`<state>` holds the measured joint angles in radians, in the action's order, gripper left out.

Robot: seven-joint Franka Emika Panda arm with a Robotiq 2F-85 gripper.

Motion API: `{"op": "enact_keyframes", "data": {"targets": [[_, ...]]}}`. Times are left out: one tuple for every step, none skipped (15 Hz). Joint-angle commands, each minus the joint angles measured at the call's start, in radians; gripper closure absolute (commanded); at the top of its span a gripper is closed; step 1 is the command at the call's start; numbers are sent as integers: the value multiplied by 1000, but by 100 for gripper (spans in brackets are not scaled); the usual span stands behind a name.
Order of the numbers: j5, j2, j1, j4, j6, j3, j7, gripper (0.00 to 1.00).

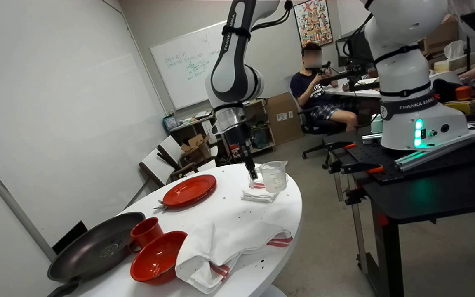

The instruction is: Move the transparent jar closer to you

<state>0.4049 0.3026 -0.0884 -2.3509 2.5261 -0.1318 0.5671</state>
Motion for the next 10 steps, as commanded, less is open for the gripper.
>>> {"op": "enact_keyframes", "data": {"targets": [[-51, 64, 3, 66, 6, 4, -34, 93], [-60, 85, 2, 88, 9, 3, -34, 93], [-68, 99, 1, 105, 9, 2, -37, 93], [-74, 114, -1, 122, 11, 1, -40, 93], [-81, 128, -1, 138, 13, 2, -47, 93], [-83, 143, -3, 153, 16, 1, -55, 93], [-88, 156, -5, 166, 18, 0, -65, 93], [-94, 169, -6, 178, 20, -1, -75, 93], [-102, 180, -6, 188, 21, -1, -85, 93], [-110, 191, -5, 199, 22, -2, -93, 93]]}}
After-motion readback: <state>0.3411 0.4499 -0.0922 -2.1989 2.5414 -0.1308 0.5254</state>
